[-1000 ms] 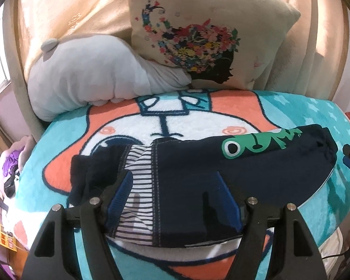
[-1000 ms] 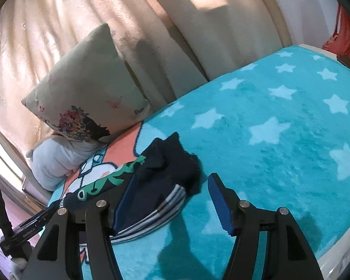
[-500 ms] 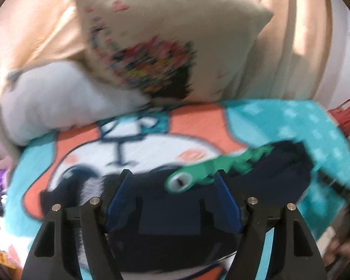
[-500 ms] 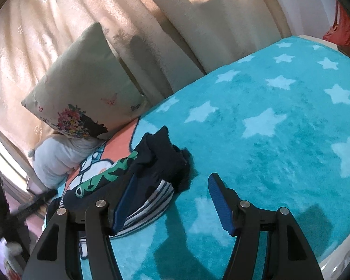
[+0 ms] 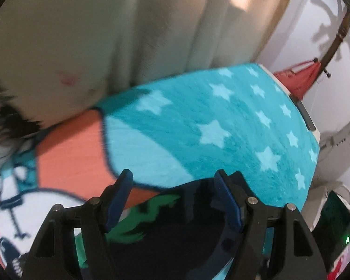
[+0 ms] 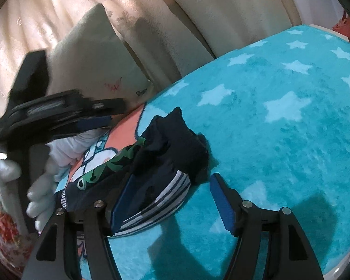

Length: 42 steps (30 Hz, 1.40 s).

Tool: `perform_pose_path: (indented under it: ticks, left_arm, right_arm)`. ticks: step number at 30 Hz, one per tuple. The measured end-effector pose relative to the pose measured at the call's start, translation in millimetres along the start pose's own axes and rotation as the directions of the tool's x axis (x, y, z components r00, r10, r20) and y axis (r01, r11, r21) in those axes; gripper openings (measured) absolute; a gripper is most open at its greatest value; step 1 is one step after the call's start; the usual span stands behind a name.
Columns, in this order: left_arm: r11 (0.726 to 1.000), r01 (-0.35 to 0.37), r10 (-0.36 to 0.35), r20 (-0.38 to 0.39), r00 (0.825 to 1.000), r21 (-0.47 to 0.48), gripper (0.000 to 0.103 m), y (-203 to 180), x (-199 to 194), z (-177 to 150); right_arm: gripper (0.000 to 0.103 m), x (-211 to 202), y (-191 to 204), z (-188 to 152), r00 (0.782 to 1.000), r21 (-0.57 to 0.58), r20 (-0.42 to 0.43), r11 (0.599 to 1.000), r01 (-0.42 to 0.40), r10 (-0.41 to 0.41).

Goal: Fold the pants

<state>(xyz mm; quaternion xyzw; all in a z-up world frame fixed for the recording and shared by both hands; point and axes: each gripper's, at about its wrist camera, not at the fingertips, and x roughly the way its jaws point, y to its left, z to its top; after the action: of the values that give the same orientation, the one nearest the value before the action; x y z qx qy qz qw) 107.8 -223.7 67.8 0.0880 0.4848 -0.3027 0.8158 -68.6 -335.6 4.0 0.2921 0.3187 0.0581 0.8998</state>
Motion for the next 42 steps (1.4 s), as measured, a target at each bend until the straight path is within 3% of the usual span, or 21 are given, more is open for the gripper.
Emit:
perform_pose_path:
  ticks: [5,9,10,11,12,13,14,17,23,26,28,30,31,34,38,40,42]
  left_arm:
    - [0.998,0.063,-0.061,-0.090,0.994,0.020,0.071,-12,36,5]
    - [0.993,0.121,-0.118,-0.168,0.979,0.012,0.071,-16,59,8]
    - [0.991,0.136,-0.133,-0.182,0.974,0.006,0.071,-17,62,7]
    - [0.988,0.151,-0.148,-0.198,0.969,0.003,0.069,-18,64,7]
    - [0.987,0.159,-0.154,-0.198,0.968,0.010,0.063,-20,64,5]
    - [0.986,0.166,-0.160,-0.200,0.967,0.012,0.034,-20,62,4]
    - [0.983,0.186,-0.181,-0.217,0.959,0.002,0.021,-20,62,3]
    - [0.980,0.200,-0.198,-0.168,0.966,-0.005,0.019,-18,42,1]
    - [0.962,0.238,-0.240,0.000,0.971,-0.132,0.019,19,-26,-13]
    - [0.958,0.223,-0.208,0.097,0.973,-0.183,0.020,43,-58,-36]
    - [0.946,0.207,-0.170,0.160,0.972,-0.250,0.024,66,-78,-59]
    - [0.924,0.190,-0.127,0.203,0.971,-0.331,0.038,90,-93,-85]
    - [0.915,0.185,-0.111,0.220,0.969,-0.357,0.043,101,-100,-95]
    - [0.887,0.166,-0.045,0.278,0.959,-0.431,0.045,126,-125,-133]
    - [0.847,0.164,0.024,0.345,0.938,-0.506,0.059,152,-157,-181]
    - [0.833,0.130,0.083,0.355,0.931,-0.538,0.059,165,-171,-203]
    - [0.819,0.086,0.146,0.352,0.925,-0.567,0.059,174,-179,-221]
  right_arm:
    - [0.073,6,7,-1,1.000,-0.020,0.008,1.000,0.018,-0.018]
    - [0.073,15,12,2,1.000,-0.017,0.013,1.000,0.006,-0.006]
    - [0.070,17,12,2,1.000,-0.014,0.017,1.000,0.001,-0.001]
    - [0.054,20,12,2,1.000,-0.012,0.021,1.000,-0.005,0.006]
    - [0.041,22,10,2,1.000,-0.009,0.020,1.000,-0.011,0.011]
    - [0.023,24,8,2,1.000,-0.001,0.015,1.000,-0.021,0.021]
    - [0.023,28,4,2,0.999,0.023,0.005,0.998,-0.050,0.050]
    - [0.022,24,4,4,0.997,0.042,0.028,0.996,-0.079,0.078]
    - [0.021,6,45,12,0.990,-0.072,0.050,0.989,-0.129,0.133]
    - [0.021,5,77,10,0.984,-0.159,0.022,0.972,-0.171,0.177]
    - [0.023,11,103,4,0.978,-0.225,-0.013,0.952,-0.205,0.208]
    - [0.025,20,124,-3,0.973,-0.283,-0.055,0.931,-0.229,0.223]
    - [0.031,26,133,-8,0.971,-0.309,-0.077,0.920,-0.239,0.227]
    - [0.056,48,160,-26,0.954,-0.380,-0.170,0.877,-0.294,0.246]
    - [0.057,62,185,-52,0.918,-0.429,-0.300,0.823,-0.373,0.259]
    - [0.057,55,194,-51,0.911,-0.459,-0.317,0.797,-0.392,0.265]
    - [0.057,42,195,-41,0.917,-0.466,-0.284,0.796,-0.387,0.280]
